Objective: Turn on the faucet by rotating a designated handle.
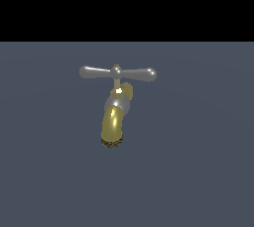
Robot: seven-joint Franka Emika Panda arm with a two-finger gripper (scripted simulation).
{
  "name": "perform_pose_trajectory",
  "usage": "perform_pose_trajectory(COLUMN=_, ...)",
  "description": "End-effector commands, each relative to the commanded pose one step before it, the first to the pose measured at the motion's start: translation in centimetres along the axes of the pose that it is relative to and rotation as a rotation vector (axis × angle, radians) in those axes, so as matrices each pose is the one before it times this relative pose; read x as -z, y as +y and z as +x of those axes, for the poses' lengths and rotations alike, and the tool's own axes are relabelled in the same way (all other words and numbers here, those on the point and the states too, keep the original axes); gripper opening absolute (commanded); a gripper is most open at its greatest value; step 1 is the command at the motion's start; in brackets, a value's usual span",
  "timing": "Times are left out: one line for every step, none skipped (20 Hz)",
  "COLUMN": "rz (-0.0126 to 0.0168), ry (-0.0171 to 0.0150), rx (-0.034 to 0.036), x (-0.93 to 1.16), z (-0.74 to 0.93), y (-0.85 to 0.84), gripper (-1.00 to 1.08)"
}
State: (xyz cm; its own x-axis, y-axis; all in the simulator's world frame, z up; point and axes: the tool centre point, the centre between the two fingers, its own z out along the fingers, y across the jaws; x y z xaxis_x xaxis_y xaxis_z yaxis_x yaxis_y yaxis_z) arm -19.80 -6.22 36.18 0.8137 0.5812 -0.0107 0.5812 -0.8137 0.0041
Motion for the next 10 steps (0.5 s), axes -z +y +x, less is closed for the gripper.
perform_pose_trajectory(rz=-0.00105, ry=0.00061, rx=0.06338, x=-1.299, z=0.442, y=0.789, gripper=-1.0)
perform_pose_trajectory(rz=-0.00021, ry=0.0002, rx=0.0246, x=-0.509, z=0.177, y=0.315, gripper=-1.0)
perform_pose_trajectory(rz=-0.00022, ry=0.00019, rx=0.02454, x=-0.508, z=0.177, y=0.315, gripper=-1.0)
perform_pose_trajectory(rz=-0.00022, ry=0.00019, rx=0.02449, x=-0.507, z=0.178, y=0.314, gripper=-1.0)
perform_pose_trajectory(rz=-0.00022, ry=0.00018, rx=0.02441, x=-0.505, z=0.178, y=0.314, gripper=-1.0)
perform_pose_trajectory(rz=-0.00023, ry=0.00018, rx=0.02433, x=-0.503, z=0.178, y=0.314, gripper=-1.0)
perform_pose_trajectory(rz=-0.00023, ry=0.00017, rx=0.02424, x=-0.501, z=0.179, y=0.313, gripper=-1.0)
perform_pose_trajectory(rz=-0.00023, ry=0.00017, rx=0.02413, x=-0.499, z=0.179, y=0.312, gripper=-1.0)
perform_pose_trajectory(rz=-0.00023, ry=0.00017, rx=0.02401, x=-0.496, z=0.179, y=0.311, gripper=-1.0)
perform_pose_trajectory(rz=-0.00023, ry=0.00017, rx=0.02388, x=-0.493, z=0.179, y=0.31, gripper=-1.0)
